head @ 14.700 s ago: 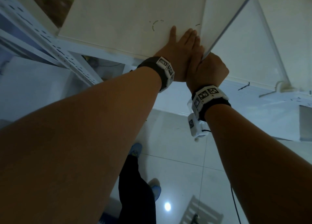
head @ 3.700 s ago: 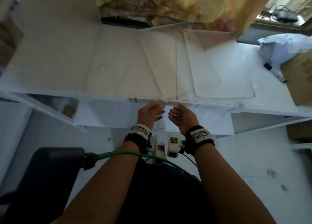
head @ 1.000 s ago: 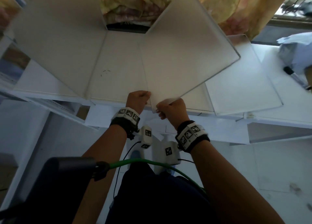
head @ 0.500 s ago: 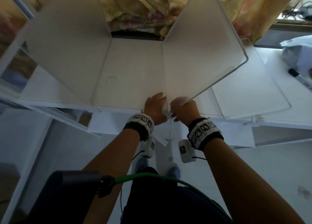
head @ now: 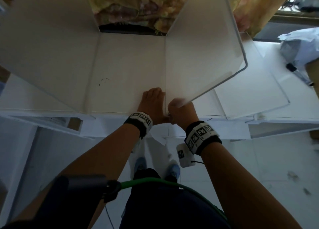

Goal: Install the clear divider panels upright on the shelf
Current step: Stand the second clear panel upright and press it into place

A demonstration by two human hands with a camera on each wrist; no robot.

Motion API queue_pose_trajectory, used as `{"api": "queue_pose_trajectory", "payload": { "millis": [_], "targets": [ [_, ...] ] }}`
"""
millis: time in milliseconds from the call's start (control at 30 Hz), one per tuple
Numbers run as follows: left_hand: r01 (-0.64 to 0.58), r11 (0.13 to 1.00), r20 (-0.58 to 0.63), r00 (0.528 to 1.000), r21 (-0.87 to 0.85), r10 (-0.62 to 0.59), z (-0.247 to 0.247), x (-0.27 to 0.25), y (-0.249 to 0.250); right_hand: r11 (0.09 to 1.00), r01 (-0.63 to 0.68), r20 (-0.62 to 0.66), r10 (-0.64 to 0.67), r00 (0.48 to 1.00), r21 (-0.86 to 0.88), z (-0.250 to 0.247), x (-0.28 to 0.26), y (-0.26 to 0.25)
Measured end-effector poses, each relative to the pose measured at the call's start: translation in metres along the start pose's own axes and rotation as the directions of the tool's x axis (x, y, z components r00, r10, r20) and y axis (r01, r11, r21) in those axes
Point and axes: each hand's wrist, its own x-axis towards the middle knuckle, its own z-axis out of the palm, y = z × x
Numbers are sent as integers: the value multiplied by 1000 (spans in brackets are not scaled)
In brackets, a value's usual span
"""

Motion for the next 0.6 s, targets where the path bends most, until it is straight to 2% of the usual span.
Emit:
{"api": "queue_pose_trajectory", "payload": {
  "millis": [133, 267, 400, 500, 600],
  "targets": [
    [-53, 999, -62, 997, 5, 53, 6, -3, -2, 999, 31, -29, -32, 999, -21, -2, 4, -2],
    [-50, 999, -80, 996, 10, 51, 2, -3, 0, 998, 64, -48, -65, 997, -17, -9, 8, 0],
    [-23, 994, 84, 996, 110, 13, 4, -2, 3, 987, 65, 16, -64, 998, -145, -3, 8, 3],
    [-2, 986, 136, 991, 166, -21, 9, 0, 2, 976, 116, 22, -114, 993, -183, -4, 8, 7],
    [-2, 983, 138, 990, 183, -24, 9, 0, 3, 993, 105, -27, -106, 994, -51, -10, 2, 10]
  ]
}}
